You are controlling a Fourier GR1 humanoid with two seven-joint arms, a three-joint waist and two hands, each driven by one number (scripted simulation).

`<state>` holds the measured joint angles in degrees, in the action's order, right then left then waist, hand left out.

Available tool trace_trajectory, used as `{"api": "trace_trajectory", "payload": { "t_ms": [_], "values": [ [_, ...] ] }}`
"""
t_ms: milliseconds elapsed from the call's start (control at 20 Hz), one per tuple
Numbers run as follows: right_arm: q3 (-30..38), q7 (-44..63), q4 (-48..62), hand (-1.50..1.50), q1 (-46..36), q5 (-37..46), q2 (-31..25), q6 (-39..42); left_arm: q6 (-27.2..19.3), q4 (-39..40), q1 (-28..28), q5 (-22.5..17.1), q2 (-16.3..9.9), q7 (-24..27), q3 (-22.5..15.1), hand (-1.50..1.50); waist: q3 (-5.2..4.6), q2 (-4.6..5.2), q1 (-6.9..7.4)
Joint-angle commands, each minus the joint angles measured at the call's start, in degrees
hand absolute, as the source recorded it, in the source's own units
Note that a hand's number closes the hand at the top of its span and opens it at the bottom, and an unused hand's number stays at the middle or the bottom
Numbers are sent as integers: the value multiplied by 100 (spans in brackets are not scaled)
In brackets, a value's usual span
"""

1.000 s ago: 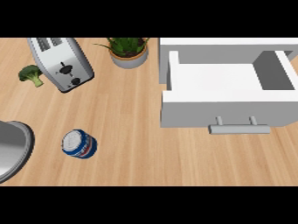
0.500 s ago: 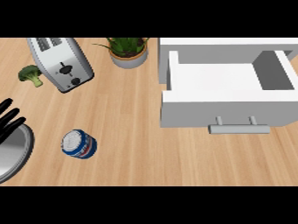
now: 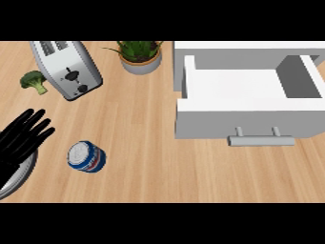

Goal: Pick up the can, place it into the drawer and close the drawer

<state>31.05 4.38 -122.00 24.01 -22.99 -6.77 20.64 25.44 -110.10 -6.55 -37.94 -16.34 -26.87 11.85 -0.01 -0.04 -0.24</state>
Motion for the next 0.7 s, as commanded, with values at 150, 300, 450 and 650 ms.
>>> {"api": "trace_trajectory", "payload": {
  "t_ms": [150, 300, 450, 650],
  "values": [
    [224, -47, -211, -150, 317, -92, 251, 491, 164, 752, 249, 1031, 376, 601, -197, -150, 0, 0, -14],
    [289, 11, -270, -150, 253, -73, 266, 455, 122, 1403, 396, 1706, 714, 1127, -428, -150, -1, 4, -25],
    [380, 302, -218, -150, 71, -210, 181, 411, 276, 1902, 463, 1900, 649, 1607, -207, -150, -1, 4, -14],
    [351, 290, -368, -150, 255, -263, 412, 528, 337, 2754, 381, 2640, 835, 2704, -204, -150, -5, 7, -42]
  ]
}}
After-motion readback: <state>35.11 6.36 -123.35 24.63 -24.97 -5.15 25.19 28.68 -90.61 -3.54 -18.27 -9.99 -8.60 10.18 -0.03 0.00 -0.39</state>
